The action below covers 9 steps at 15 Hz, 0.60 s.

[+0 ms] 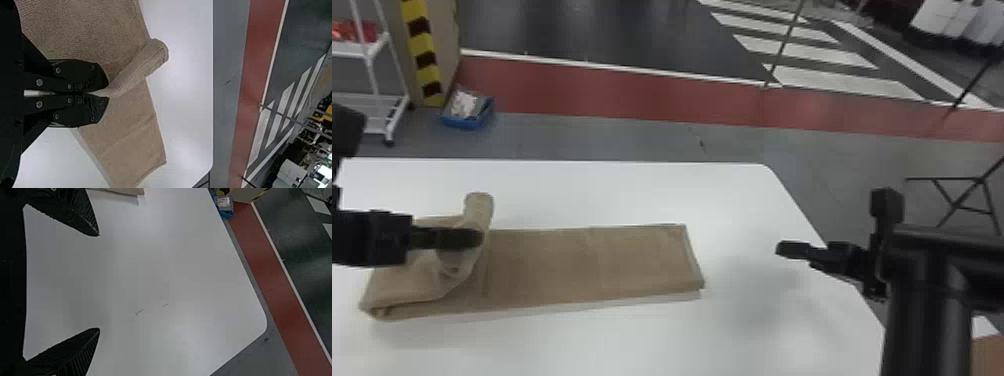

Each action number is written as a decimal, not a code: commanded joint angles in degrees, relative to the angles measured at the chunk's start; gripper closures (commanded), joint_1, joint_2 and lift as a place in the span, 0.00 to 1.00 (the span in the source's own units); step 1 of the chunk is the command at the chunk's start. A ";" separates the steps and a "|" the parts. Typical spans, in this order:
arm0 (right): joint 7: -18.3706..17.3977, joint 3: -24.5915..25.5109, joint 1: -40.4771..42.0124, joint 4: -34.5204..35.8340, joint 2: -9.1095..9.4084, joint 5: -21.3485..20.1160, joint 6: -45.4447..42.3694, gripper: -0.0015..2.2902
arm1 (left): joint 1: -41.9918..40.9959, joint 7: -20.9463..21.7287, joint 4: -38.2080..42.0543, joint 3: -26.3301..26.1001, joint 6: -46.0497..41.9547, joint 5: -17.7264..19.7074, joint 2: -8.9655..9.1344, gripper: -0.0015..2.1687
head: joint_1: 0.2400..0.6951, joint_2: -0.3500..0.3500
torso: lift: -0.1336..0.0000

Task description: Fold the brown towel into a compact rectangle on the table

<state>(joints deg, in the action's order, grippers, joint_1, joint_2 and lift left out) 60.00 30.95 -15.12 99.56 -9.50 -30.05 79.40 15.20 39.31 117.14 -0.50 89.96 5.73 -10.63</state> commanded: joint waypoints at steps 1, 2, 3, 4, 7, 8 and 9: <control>-0.06 0.34 0.09 0.02 0.00 0.52 -0.16 0.00 | -0.79 -2.48 0.37 -3.20 0.07 0.60 0.52 0.91 | 1.00 0.03 | 0.04; -0.06 0.52 0.09 0.02 0.09 0.61 -0.16 0.00 | -1.58 -4.50 1.16 -4.25 0.07 1.04 0.87 0.48 | 1.00 0.01 | 0.04; -0.06 0.78 0.00 0.02 0.18 0.78 0.02 0.00 | -2.55 -5.20 2.13 -5.75 0.07 1.04 1.05 0.00 | 1.00 0.00 | 0.04; -0.06 0.96 -0.08 0.11 0.18 0.78 0.02 0.00 | -3.07 -6.43 3.18 -6.80 0.07 1.92 1.22 0.00 | 1.00 0.00 | 0.04; -0.15 0.78 -0.61 0.99 0.97 1.05 0.55 0.00 | -3.60 -8.98 3.54 -7.59 0.07 4.82 1.84 0.03 | 1.00 0.00 | 0.04; -0.15 0.25 -0.96 1.61 1.41 1.40 0.90 0.00 | -3.78 -9.16 3.54 -7.59 0.07 4.99 1.93 0.03 | 1.00 0.00 | 0.04; -0.32 -0.19 -1.05 3.01 2.20 2.10 2.30 0.00 | -3.95 -9.25 3.62 -7.42 0.07 4.99 1.84 0.03 | 1.00 0.00 | 0.04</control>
<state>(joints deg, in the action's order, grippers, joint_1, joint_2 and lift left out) 59.77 31.37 -15.89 101.02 -8.25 -28.75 80.36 11.46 30.10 120.68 -7.98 89.96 10.49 -8.74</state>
